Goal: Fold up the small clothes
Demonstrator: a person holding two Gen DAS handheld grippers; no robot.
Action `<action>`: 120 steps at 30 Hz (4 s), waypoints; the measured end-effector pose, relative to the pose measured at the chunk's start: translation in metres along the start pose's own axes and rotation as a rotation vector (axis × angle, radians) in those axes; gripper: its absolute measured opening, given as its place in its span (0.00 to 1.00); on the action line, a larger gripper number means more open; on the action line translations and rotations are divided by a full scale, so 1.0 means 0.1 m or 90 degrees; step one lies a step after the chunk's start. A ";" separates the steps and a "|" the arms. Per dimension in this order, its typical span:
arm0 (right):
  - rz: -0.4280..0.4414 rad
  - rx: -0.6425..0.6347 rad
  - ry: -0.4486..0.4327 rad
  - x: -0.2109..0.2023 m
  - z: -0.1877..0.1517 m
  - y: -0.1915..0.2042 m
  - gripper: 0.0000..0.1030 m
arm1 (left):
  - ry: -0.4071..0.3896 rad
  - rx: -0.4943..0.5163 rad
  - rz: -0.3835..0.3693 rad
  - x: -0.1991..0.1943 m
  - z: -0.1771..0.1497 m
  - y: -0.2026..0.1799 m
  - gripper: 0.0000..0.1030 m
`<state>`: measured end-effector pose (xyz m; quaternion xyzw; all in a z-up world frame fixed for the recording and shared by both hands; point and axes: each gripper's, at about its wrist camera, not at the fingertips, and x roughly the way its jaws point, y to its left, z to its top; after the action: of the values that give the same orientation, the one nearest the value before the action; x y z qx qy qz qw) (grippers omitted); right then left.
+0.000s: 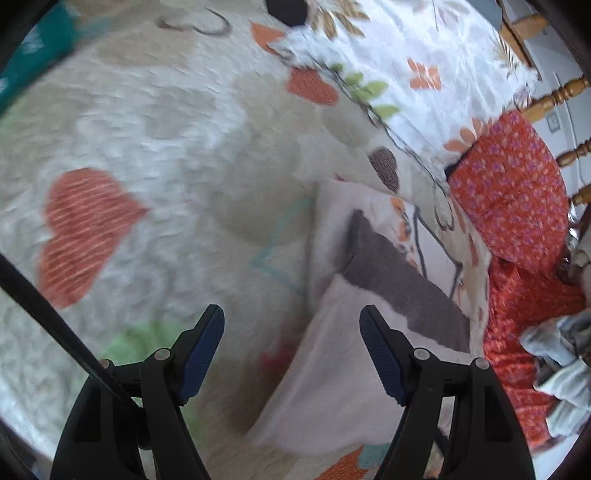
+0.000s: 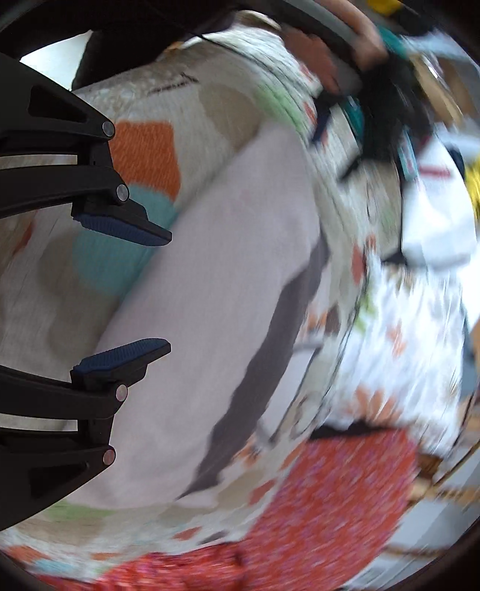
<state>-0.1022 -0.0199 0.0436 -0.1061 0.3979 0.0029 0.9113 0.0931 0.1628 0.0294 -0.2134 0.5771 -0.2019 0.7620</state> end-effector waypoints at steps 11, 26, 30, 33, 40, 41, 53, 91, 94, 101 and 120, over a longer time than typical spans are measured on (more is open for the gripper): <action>-0.015 -0.086 -0.026 0.63 0.31 0.85 0.55 | 0.101 0.102 -0.093 0.60 0.30 -0.39 0.73; -0.037 -0.073 -0.052 0.84 0.64 1.03 0.13 | 0.116 0.148 -0.103 0.75 0.39 -0.62 0.14; -0.013 -0.023 -0.059 0.67 0.63 0.84 0.10 | 0.088 0.136 -0.133 0.54 0.31 -0.80 0.13; -0.021 -0.007 -0.077 0.43 0.61 0.63 0.10 | 0.083 0.161 -0.150 0.45 0.17 -1.20 0.13; -0.101 0.118 -0.089 -0.29 0.23 -0.44 0.09 | 0.118 0.321 -0.182 0.67 -0.35 -2.86 0.14; -0.119 0.157 -0.076 -0.38 0.09 -0.69 0.09 | 0.129 0.335 -0.194 0.72 -0.46 -3.04 0.16; -0.078 0.500 0.044 -0.82 -0.87 -2.17 0.35 | 0.095 0.314 -0.110 0.60 -1.09 -2.32 0.59; -0.083 0.516 0.066 0.51 -0.09 -3.41 0.29 | 0.092 0.476 0.001 1.12 -1.74 -2.29 0.61; -0.097 0.525 0.045 0.35 -0.12 -3.46 0.33 | 0.096 0.462 -0.024 1.02 -1.70 -2.23 0.61; -0.064 0.576 0.045 0.07 -0.41 -3.48 0.33 | 0.057 0.439 -0.069 0.77 -1.66 -2.16 0.61; 0.061 0.613 0.133 -0.11 -1.18 -2.79 0.30 | 0.076 0.432 -0.007 1.01 -1.73 -2.13 0.43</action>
<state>-0.1708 -0.3152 0.0270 0.3455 0.4480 -0.1498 0.8109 -0.0615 -0.0855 0.0263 0.0610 0.5194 -0.3988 0.7533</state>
